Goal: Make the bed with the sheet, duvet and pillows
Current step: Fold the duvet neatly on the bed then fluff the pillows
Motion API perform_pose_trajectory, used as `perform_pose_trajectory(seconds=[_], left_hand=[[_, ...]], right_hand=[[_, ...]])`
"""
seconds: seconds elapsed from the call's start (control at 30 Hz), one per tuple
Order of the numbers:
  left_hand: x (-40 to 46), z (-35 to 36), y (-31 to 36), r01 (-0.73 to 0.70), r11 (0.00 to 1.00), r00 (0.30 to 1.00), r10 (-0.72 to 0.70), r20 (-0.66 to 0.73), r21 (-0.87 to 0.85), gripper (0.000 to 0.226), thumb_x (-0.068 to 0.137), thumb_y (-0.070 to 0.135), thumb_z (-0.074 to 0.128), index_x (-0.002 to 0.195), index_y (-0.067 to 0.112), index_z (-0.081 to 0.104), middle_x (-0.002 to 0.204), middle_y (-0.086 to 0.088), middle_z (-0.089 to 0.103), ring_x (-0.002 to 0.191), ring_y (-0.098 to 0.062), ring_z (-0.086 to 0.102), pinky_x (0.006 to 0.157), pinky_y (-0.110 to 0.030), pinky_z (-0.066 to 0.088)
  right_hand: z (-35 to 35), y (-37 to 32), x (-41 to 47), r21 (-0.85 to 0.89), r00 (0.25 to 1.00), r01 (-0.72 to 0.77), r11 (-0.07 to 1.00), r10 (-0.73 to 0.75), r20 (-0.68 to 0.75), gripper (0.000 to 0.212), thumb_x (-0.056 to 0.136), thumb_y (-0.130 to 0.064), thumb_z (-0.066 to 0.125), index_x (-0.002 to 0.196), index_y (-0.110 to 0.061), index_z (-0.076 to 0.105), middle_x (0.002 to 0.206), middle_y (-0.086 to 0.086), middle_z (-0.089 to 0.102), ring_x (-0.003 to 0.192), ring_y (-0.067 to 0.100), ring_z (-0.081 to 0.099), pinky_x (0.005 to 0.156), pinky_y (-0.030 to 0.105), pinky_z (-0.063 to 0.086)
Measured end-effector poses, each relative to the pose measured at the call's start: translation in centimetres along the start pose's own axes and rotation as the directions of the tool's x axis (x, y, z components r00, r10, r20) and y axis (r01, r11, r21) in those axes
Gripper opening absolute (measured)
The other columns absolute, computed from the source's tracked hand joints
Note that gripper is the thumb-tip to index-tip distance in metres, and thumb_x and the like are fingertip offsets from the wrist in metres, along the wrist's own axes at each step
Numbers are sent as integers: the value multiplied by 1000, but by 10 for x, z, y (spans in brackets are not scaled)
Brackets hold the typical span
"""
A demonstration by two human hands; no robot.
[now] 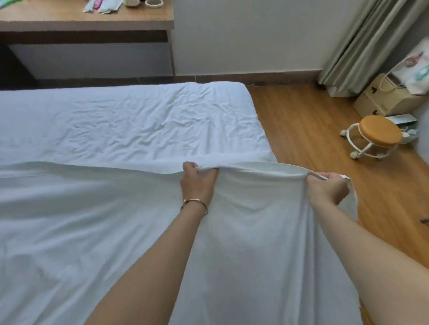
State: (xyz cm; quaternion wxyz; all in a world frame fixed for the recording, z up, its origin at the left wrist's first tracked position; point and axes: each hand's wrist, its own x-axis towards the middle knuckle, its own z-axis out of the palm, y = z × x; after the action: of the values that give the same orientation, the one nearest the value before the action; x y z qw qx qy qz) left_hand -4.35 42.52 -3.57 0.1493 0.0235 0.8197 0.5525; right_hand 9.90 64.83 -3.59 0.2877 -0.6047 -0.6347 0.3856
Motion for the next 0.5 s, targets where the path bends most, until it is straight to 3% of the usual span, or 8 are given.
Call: perform_pose_trajectory(seconds=[0.07,0.13,0.17,0.23,0.37,0.5], left_hand=[[28,17,-23,71,988,996,-77,42,135,38,87,46,60,94,16,37,81,3,51,88,-28,55,84,-35,40],[36,28,-74,102,879,978,-174,116,465,43,88,56,52,99,19,34,95,7,51,93,-22,56,112,-50,17],[36,33,-100,47,799,973,-172,153,599,46,88,59,50,103,20,31,102,10,48,93,-18,54,114,-55,4],[38,41,-135,-52,718,973,-121,198,694,49,87,64,46,103,23,24,109,13,41,98,-14,54,112,-57,-5],[52,51,-146,-69,717,977,-92,192,694,57,84,66,48,109,19,28,111,13,40,92,-14,53,111,-60,-6],[53,47,-143,-48,758,974,-110,200,651,57,81,61,58,107,19,31,100,9,52,84,-16,50,112,-58,-2]], right_hand=[[25,38,11,-71,990,63,996,-53,132,13,75,-17,71,84,-10,66,93,12,68,88,27,62,75,31,46],[52,94,-10,-94,963,58,994,-31,267,26,77,-28,76,92,-11,63,99,10,61,94,26,57,79,31,43],[64,119,-23,-67,951,34,997,-12,309,35,78,-32,78,100,-11,61,105,9,56,95,22,53,81,30,41],[82,148,-41,1,954,39,999,-38,298,48,78,-31,80,113,-7,56,114,11,49,97,19,46,86,28,40],[98,160,-34,-1,965,122,992,-119,235,58,77,-27,81,119,0,53,123,20,47,97,17,46,84,19,35],[97,159,-40,-73,961,127,989,-105,254,52,83,-29,75,122,-1,55,123,22,50,103,14,43,82,15,31]])
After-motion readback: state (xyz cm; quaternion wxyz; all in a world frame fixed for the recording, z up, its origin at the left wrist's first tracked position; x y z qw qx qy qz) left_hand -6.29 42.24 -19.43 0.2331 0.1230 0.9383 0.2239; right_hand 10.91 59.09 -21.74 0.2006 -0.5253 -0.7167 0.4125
